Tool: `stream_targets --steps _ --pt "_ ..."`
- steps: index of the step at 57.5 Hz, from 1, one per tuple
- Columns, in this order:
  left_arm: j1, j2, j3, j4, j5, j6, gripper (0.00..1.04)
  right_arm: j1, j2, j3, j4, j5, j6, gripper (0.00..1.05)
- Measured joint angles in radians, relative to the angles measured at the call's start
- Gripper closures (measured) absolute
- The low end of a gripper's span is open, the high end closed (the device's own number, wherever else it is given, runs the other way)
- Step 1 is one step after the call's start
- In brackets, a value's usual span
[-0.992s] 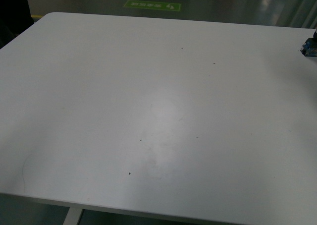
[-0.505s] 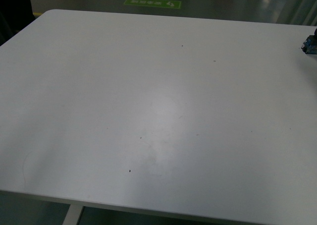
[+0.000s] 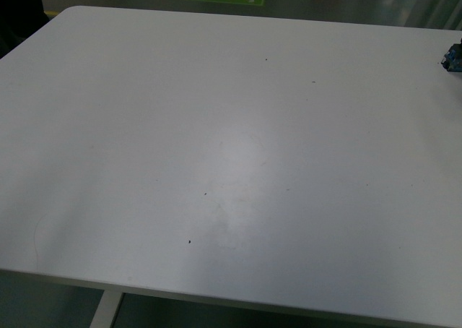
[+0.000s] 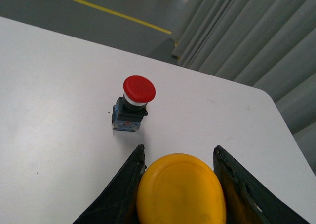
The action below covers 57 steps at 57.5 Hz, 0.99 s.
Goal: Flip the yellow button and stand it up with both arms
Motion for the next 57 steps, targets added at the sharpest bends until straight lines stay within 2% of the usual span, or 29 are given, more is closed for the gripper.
stream_targets --steps 26,57 --pt "0.000 0.000 0.000 0.000 0.000 0.000 0.07 0.031 0.117 0.068 -0.040 0.044 -0.003 0.70" --pt "0.000 0.000 0.000 -0.001 0.000 0.000 0.07 -0.017 0.221 0.142 -0.041 0.039 0.016 0.70"
